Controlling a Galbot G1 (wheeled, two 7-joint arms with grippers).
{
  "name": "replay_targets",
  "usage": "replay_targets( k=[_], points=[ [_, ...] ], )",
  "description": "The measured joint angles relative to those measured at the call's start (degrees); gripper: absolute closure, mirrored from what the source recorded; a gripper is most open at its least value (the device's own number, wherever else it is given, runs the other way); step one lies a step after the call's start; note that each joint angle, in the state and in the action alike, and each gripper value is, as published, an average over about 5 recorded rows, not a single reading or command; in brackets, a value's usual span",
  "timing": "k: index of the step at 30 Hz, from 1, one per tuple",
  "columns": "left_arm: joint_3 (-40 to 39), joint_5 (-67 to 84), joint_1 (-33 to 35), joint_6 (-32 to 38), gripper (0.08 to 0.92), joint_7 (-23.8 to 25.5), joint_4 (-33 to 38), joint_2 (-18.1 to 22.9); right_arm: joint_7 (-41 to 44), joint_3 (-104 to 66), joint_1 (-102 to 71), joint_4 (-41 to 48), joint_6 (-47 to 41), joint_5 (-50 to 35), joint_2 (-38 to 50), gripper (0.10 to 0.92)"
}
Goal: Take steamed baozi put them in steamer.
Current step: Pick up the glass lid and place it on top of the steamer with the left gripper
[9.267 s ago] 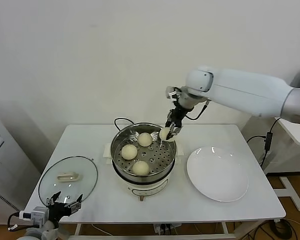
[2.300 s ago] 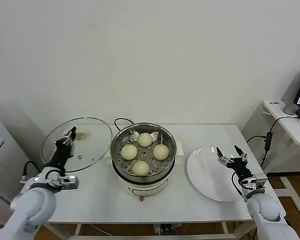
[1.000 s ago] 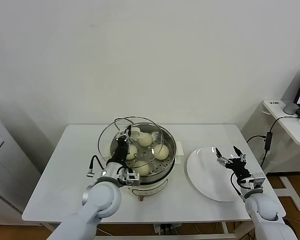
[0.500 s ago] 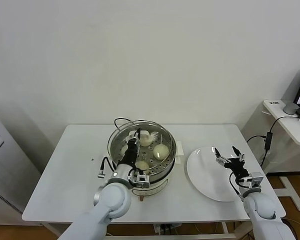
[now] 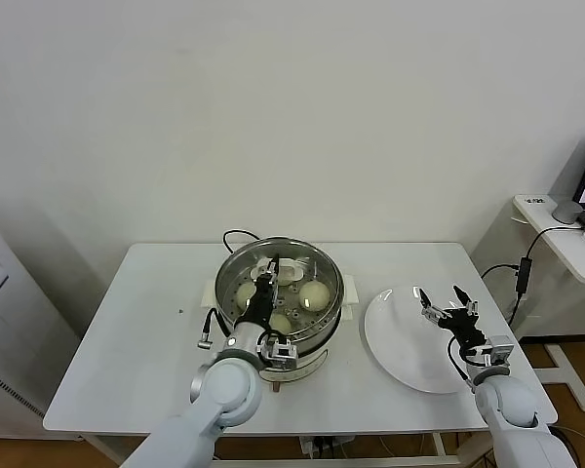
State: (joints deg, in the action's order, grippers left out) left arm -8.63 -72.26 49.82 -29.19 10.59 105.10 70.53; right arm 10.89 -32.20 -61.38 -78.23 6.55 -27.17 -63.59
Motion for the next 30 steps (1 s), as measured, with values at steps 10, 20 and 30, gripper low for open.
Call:
replay_targets(
  k=[10,20,30],
  points=[
    [-0.1,-0.8,0.6,0.6,0.895,-0.4,-0.5,0.5,0.0,-0.3,-0.1,0.1,0.0,0.0,-0.2,0.203],
    [0.7,-1.1,1.7,0.9,0.869,-1.2,-0.9,0.8,0.0,-0.4,-0.4,-0.6,0.0,-0.3,-0.3,0.203],
    [3.0,7.0,4.8,1.0,0.596,1.1,5.4,-1.4,0.3,-0.4,0.0,-0.4,0.0,-0.5,-0.3,0.203]
  ],
)
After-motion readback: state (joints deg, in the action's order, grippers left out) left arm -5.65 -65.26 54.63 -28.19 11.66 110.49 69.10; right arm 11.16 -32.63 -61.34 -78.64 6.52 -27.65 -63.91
